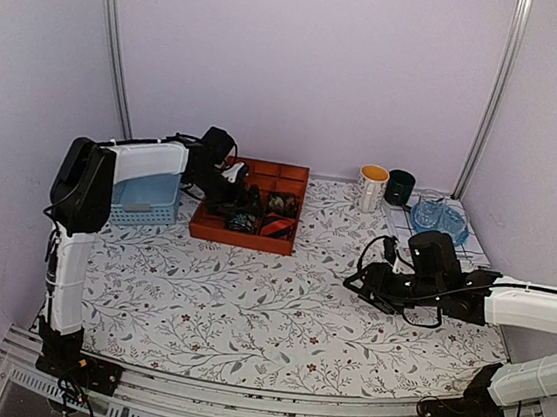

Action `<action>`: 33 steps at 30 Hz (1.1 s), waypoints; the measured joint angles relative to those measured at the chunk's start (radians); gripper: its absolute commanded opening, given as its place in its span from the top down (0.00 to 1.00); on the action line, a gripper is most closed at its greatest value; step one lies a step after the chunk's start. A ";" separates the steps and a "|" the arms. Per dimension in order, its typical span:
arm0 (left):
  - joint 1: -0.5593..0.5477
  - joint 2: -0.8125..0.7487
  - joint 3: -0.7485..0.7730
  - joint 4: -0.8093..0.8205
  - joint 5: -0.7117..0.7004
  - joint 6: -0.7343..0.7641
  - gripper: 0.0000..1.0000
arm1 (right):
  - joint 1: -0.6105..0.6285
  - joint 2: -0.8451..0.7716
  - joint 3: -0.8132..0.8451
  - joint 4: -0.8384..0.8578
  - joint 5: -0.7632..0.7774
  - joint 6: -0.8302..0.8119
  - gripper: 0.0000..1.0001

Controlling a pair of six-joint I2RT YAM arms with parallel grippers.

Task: Roll the ties
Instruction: Place the tie in the storage box, then reset both arms

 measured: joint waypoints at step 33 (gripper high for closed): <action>0.055 -1.422 -1.373 0.785 -0.825 0.121 0.00 | -0.094 -0.225 -0.033 0.247 0.951 -0.533 0.00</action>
